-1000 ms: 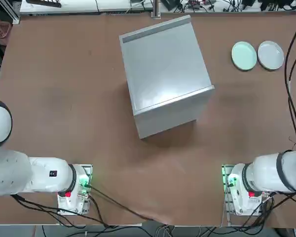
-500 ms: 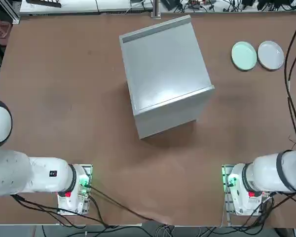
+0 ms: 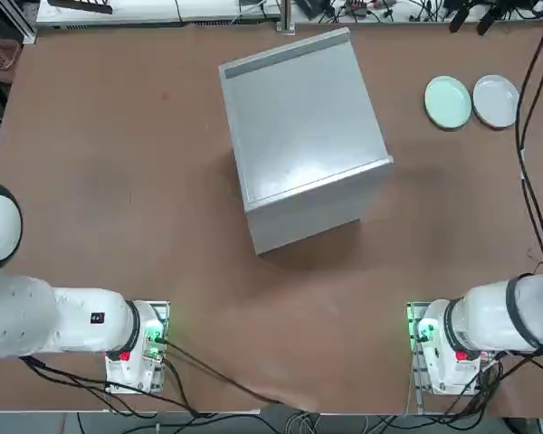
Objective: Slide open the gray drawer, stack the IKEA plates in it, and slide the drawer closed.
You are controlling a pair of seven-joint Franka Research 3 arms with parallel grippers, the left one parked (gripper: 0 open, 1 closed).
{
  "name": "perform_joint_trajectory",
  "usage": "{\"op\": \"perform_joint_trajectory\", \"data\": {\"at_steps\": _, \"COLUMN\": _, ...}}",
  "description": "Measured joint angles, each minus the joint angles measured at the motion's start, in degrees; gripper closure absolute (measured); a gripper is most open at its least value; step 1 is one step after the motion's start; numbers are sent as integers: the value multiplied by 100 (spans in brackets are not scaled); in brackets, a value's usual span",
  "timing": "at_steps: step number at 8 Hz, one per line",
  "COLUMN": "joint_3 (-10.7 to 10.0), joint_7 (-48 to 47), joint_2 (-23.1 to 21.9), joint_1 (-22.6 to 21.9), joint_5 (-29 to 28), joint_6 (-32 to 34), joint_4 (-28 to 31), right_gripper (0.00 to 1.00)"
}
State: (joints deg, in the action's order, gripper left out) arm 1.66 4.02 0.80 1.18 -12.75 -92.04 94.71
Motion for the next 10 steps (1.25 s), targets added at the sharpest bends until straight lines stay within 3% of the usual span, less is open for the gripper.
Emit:
{"op": "perform_joint_trajectory", "data": {"at_steps": 4, "joint_3": 29, "joint_7": 339, "joint_2": -18, "joint_1": -281, "joint_5": -872, "joint_6": -947, "joint_4": 1064, "right_gripper": 0}}
{"op": "perform_joint_trajectory", "data": {"at_steps": 7, "joint_3": 55, "joint_7": 438, "joint_2": -137, "joint_1": -886, "joint_5": -1073, "joint_6": -1543, "joint_4": 1647, "right_gripper": 0}}
{"op": "perform_joint_trajectory", "data": {"at_steps": 10, "joint_3": 52, "joint_7": 1105, "joint_2": -174, "joint_1": -972, "joint_5": -1497, "joint_6": -1920, "joint_4": 2174, "right_gripper": 0}}
